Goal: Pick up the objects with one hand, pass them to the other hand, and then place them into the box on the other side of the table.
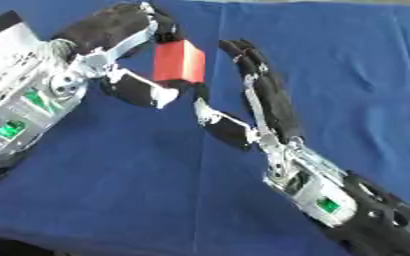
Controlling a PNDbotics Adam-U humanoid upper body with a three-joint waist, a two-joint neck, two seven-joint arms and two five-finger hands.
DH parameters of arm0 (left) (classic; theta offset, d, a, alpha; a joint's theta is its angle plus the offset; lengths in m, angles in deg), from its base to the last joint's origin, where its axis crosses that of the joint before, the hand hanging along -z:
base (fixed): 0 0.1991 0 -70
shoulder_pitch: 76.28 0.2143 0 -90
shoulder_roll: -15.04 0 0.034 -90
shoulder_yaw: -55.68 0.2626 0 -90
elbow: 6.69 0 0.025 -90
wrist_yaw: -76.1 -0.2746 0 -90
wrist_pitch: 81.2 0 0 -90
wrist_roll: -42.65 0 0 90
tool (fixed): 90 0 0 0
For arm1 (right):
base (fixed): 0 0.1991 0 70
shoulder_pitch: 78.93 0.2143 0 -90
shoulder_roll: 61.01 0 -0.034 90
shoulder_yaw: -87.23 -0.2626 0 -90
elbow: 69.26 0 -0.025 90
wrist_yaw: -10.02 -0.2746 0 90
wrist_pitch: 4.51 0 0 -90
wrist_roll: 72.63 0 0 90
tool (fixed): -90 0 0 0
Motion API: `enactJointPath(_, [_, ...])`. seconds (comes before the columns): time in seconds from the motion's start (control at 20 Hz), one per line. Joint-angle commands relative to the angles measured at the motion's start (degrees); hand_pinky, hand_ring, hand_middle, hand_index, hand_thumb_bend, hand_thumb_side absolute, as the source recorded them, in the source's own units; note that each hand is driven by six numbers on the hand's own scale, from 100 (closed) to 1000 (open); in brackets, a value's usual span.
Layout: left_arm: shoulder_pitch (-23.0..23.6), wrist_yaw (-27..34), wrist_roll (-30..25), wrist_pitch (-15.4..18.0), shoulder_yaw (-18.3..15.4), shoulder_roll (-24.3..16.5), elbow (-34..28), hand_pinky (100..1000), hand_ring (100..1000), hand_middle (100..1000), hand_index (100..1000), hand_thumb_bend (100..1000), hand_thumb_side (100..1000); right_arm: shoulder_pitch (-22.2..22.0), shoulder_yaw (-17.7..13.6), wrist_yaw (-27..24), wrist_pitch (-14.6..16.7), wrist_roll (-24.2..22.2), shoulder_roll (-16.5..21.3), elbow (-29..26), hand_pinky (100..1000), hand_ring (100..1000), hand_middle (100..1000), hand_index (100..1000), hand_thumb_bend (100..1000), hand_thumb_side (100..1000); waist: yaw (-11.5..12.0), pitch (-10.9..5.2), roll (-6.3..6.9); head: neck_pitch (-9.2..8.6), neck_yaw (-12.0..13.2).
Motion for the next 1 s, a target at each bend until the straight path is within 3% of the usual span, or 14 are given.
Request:
enactJointPath(0.05, [-0.54, -0.69, 0.41, 0.23, -0.69, -1.66, -0.22, 786, 660, 520, 359, 190, 100, -0.15, -0.48, 1.02, 0.18, 0.55, 1.20, -1.22, 780, 989, 883, 942, 166, 457, -0.12, -1.74, 0.01, 0.14, 0.48])
enactJointPath(0.45, [-0.67, 1.28, 1.62, -1.13, -3.60, -6.31, -2.47, 791, 656, 512, 355, 161, 100, -2.10, -0.43, 1.97, 0.86, 0.78, 1.94, -1.22, 786, 987, 883, 941, 152, 449, -0.38, -2.36, 0.17, 0.61, 0.98])
enactJointPath(0.6, [-0.84, 4.39, 1.57, -3.83, -6.34, -10.78, -5.23, 799, 657, 510, 355, 142, 100, -2.86, -0.55, 1.51, 1.47, 1.20, 2.31, -1.22, 788, 987, 883, 938, 115, 440, -0.34, -2.56, 0.35, 1.16, 1.10])
enactJointPath(0.7, [-0.63, 6.05, 1.73, -5.22, -7.85, -13.85, -6.86, 791, 661, 514, 357, 176, 100, -3.44, -0.56, 0.58, 1.92, 1.68, 2.61, -1.22, 788, 986, 882, 936, 100, 420, -0.26, -2.62, 0.44, 1.38, 1.19])
enactJointPath(0.9, [0.65, 6.24, 2.92, -6.16, -9.79, -19.16, -7.60, 785, 663, 516, 354, 205, 100, -4.18, -0.79, -1.71, 3.18, 2.82, 2.95, -1.22, 782, 975, 872, 921, 100, 331, -0.43, -2.66, 0.32, 1.23, 2.13])
enactJointPath(1.0, [1.58, 6.26, 3.63, -6.41, -10.82, -21.47, -7.28, 786, 663, 516, 354, 205, 100, -4.48, -1.05, -3.16, 3.78, 3.57, 3.01, -1.22, 776, 973, 871, 917, 100, 346, -0.55, -2.64, 0.21, 1.14, 2.50])
